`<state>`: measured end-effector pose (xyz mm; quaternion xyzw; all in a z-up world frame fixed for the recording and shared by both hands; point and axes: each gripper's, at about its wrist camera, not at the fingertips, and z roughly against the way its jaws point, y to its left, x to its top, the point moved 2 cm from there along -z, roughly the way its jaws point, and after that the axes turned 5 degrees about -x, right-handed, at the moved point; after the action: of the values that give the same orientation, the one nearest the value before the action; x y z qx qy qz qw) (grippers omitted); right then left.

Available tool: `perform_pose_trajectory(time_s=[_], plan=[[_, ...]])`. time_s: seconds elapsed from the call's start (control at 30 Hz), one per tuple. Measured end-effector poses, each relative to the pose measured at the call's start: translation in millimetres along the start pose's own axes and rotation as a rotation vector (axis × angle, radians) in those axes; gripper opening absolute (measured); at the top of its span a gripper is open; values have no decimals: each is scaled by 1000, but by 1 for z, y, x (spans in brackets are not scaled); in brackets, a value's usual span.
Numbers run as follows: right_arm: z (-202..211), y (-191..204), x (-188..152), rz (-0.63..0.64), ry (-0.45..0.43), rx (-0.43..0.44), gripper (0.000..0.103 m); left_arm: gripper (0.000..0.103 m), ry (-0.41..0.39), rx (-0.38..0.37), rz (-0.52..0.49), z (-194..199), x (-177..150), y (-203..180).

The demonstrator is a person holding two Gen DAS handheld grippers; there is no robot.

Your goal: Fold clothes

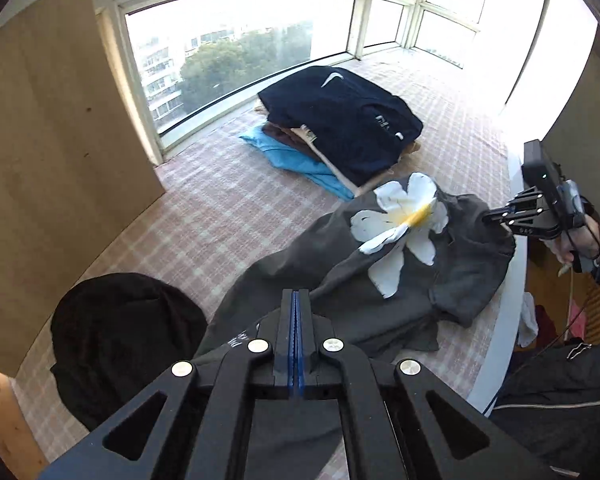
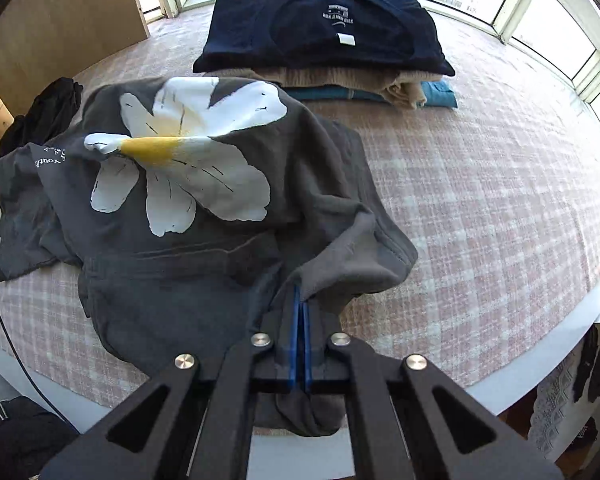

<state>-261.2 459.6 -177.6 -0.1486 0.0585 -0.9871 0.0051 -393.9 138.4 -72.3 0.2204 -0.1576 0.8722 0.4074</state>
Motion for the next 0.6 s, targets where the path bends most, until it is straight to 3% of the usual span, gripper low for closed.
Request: perform_pose_trajectory(time_s=[0.03, 0.1, 0.13, 0.17, 0.2, 0.33, 0.43, 0.5, 0.6], plan=[[1, -5, 3, -10, 10, -11, 6, 0, 8, 11, -1, 0, -4, 2], [-3, -10, 5, -27, 60, -21, 37, 6, 27, 26, -18, -9, -5, 1], [-6, -15, 4, -55, 74, -2, 43, 22, 37, 33, -35, -18, 0, -3], [-8, -20, 1, -90, 83, 27, 44, 41, 47, 40, -52, -27, 4, -7], [-11, -25, -2, -126, 93, 54, 44, 46, 58, 32, -71, -37, 10, -15], [-15, -37, -21, -216, 118, 93, 44, 48, 127, -43, -148, -104, 53, -39], [-15, -48, -38, -266, 126, 101, 44, 62, 222, -104, -226, -159, 79, -55], [-15, -55, -49, -297, 130, 104, 44, 62, 287, -79, -293, -191, 86, -64], [-14, -67, -63, -346, 124, 92, 44, 62, 348, -148, -306, -220, 90, -75]])
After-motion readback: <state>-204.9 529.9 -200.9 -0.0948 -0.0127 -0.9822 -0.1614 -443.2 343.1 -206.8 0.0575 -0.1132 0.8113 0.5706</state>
